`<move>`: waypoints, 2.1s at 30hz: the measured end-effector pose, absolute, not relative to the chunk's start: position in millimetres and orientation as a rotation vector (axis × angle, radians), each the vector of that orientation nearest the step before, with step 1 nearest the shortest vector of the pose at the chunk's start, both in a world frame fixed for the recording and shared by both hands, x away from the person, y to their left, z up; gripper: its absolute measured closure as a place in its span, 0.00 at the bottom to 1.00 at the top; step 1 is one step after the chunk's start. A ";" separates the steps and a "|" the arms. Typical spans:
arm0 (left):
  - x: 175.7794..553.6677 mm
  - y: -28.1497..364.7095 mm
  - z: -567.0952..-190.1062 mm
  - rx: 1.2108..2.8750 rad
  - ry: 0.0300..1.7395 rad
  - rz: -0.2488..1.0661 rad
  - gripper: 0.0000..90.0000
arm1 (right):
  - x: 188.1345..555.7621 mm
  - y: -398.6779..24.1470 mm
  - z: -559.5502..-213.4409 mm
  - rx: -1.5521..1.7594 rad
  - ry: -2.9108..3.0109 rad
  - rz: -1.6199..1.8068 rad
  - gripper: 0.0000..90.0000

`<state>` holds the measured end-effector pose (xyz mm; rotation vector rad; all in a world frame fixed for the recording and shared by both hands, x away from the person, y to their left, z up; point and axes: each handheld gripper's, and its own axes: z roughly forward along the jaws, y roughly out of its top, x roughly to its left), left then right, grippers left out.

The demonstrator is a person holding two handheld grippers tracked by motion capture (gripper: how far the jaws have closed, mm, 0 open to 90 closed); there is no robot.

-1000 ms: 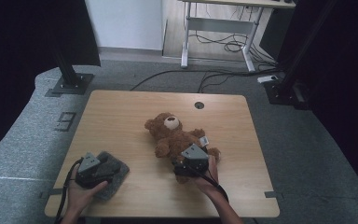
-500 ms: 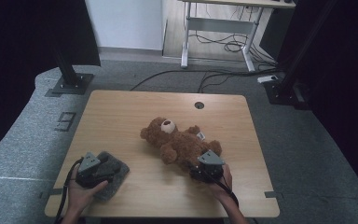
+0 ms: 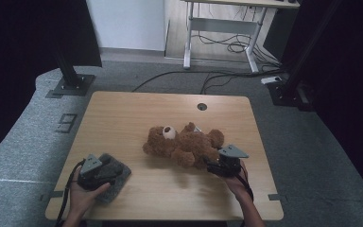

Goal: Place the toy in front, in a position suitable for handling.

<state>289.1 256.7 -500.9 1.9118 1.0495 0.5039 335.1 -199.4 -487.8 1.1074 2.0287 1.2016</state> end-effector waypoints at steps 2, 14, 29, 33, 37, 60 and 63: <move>289.3 256.0 -501.0 1.911 1.048 0.504 0.34 | 334.7 -197.9 -477.0 1.090 2.011 1.217 0.30; 289.5 252.3 -502.2 1.920 1.037 0.496 0.34 | 387.6 -160.8 -476.4 1.229 2.118 1.163 0.14; 288.4 260.2 -500.0 1.899 1.053 0.503 0.34 | 362.9 -148.0 -508.5 1.024 2.147 1.275 0.35; 288.9 262.2 -499.7 1.894 1.057 0.505 0.34 | 348.2 -151.2 -515.0 0.900 2.155 1.308 0.37; 288.8 262.2 -501.0 1.897 1.060 0.502 0.34 | 342.2 -152.9 -518.7 0.852 2.159 1.341 0.39; 280.7 270.3 -510.8 2.005 1.130 0.459 0.14 | 338.0 -152.0 -521.9 0.822 2.120 1.378 0.32; 283.0 260.7 -521.5 2.111 1.142 0.439 0.07 | 336.6 -152.1 -522.4 0.822 2.119 1.372 0.31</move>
